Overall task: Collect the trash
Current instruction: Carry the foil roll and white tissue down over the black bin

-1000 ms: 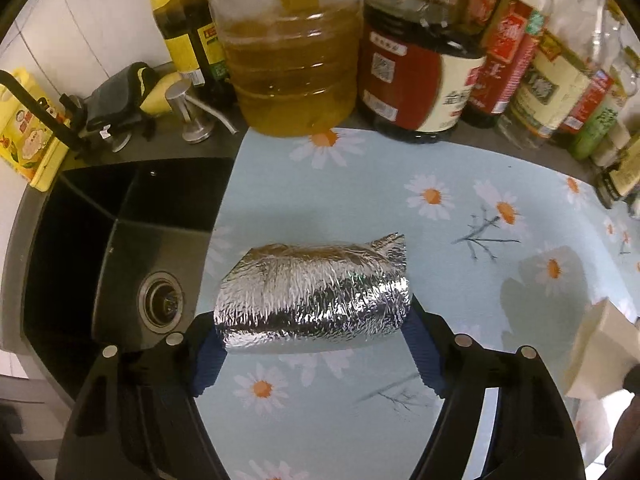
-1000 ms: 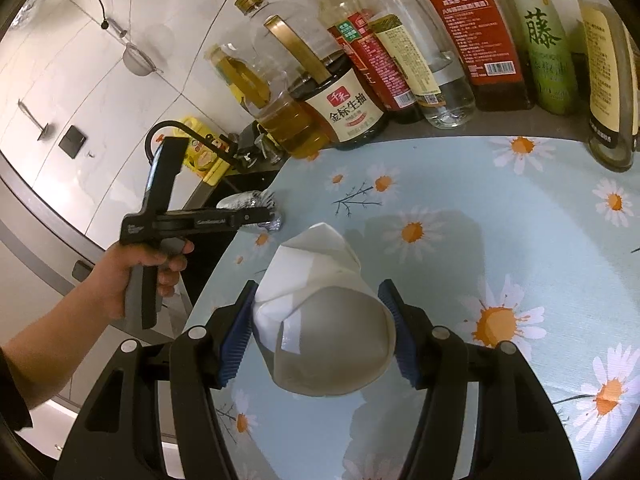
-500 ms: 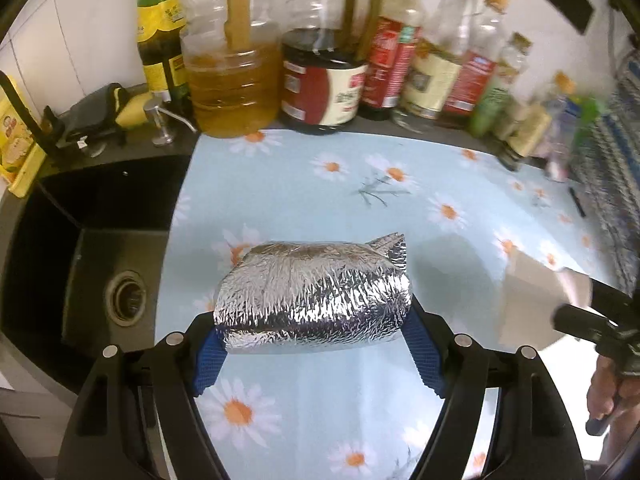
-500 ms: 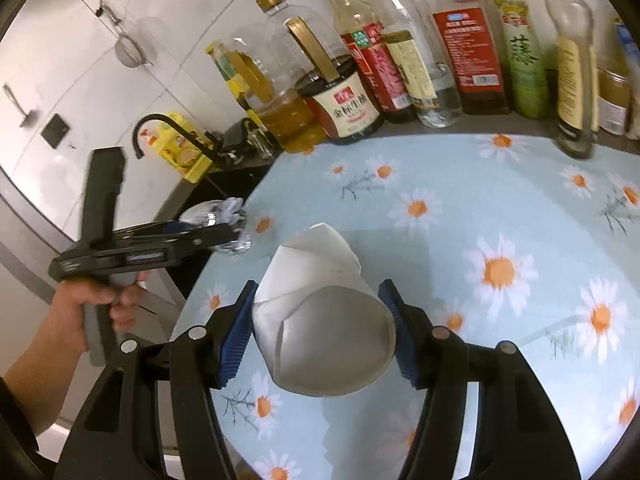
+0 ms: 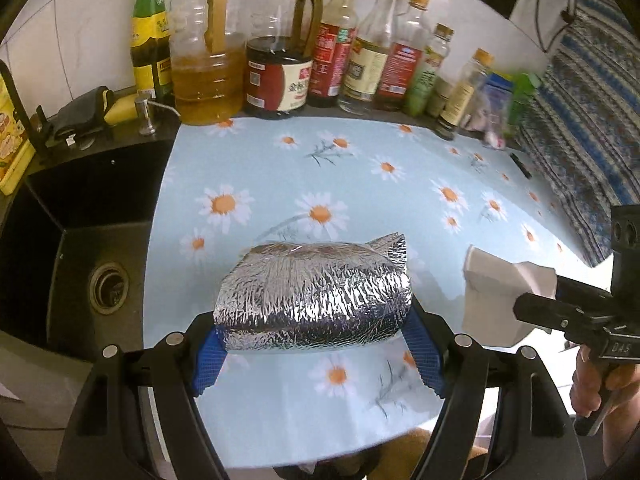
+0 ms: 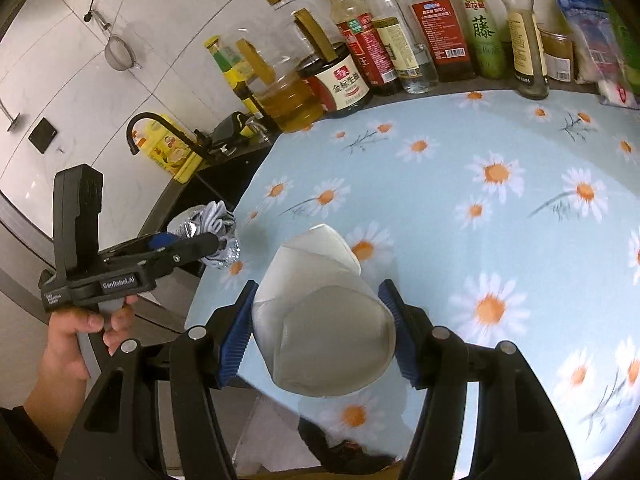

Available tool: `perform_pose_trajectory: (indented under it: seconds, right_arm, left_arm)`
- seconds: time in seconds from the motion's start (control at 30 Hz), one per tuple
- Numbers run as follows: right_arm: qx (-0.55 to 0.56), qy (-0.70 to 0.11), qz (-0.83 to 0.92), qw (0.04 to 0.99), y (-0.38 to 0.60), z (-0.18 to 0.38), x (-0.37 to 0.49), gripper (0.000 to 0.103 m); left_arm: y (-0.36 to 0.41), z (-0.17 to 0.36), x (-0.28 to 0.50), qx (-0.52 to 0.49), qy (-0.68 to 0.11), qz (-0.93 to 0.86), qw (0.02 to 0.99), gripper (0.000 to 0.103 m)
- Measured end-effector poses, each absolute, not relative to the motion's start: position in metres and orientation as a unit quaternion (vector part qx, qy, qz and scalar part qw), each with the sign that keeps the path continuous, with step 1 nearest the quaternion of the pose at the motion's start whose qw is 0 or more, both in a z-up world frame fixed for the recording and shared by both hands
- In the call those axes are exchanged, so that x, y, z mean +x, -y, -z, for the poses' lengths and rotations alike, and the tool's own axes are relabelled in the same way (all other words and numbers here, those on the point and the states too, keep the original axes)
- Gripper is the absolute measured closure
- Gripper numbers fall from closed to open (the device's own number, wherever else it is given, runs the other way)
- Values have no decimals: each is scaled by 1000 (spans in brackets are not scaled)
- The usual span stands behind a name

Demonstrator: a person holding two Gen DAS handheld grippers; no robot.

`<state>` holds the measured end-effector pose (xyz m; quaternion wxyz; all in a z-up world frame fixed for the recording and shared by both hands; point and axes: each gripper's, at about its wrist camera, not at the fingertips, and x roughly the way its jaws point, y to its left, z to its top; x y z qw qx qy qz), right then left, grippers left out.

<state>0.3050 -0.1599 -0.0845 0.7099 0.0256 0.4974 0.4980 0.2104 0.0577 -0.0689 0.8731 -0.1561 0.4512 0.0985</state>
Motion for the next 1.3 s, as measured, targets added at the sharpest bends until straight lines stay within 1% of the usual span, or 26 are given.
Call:
perform_pose_trajectory:
  seconds: [0.53,1.03,1.3]
  right_arm:
    - [25,-495,-496,713,169,79,215,42]
    - [6,-511,-499,700,172,89,165,42]
    - [-8,-539,-493,684,176,111,146,42]
  left_arm:
    - [-22,75,125,-160,-456,-56,874,28]
    - [4,111,72,-196,-470,-36,860,28]
    - [13,143,50,-216,-496,-35,840,28]
